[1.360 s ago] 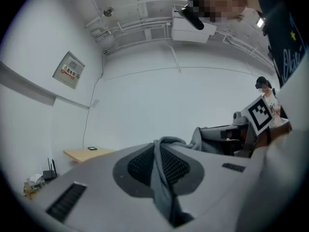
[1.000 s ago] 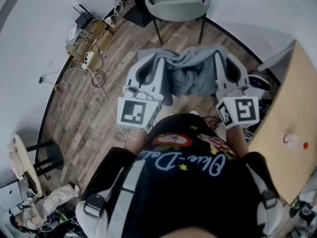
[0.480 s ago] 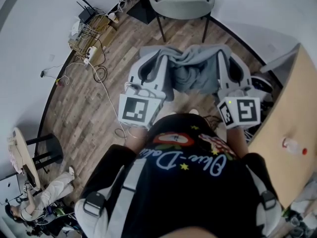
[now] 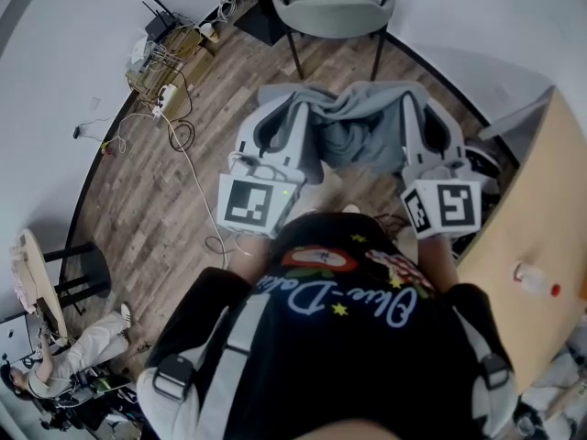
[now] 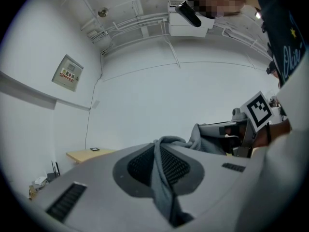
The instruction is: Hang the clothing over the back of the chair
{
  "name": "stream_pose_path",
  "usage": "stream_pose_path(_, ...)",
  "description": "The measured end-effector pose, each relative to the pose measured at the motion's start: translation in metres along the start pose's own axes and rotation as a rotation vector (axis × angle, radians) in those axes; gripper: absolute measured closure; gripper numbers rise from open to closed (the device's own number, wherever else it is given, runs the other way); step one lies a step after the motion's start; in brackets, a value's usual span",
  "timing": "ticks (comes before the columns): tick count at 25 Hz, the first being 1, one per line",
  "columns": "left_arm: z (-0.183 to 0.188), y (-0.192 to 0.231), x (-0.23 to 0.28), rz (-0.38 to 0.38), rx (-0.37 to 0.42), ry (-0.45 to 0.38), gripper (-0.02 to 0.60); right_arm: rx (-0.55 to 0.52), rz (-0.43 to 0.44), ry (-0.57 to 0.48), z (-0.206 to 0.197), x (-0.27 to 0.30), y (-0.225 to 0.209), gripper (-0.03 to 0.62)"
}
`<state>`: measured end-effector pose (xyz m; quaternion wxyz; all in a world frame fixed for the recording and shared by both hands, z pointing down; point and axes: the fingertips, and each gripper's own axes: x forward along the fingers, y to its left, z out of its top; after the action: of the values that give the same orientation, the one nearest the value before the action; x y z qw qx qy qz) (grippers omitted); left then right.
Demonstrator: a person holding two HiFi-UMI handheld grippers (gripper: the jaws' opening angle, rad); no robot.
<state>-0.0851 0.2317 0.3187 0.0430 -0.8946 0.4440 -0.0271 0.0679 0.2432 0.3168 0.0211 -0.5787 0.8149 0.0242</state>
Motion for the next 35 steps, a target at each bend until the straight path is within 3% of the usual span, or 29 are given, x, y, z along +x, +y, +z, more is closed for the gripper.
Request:
stream_pose_path(7,-0.003,-0.019,-0.004,0.014,0.014,0.016,0.558,-0.028,0.032,-0.019,0.001,-0.009,-0.006,0.585)
stream_pose_path(17,0.003,-0.032,0.002,-0.036,0.033,0.019,0.558,-0.046,0.019,-0.016,0.004,-0.013,-0.008,0.585)
stream_pose_path(35,0.000,-0.009,0.038,-0.022,0.016,-0.031,0.558,-0.033,0.006,-0.021,0.007,0.016,-0.025,0.585)
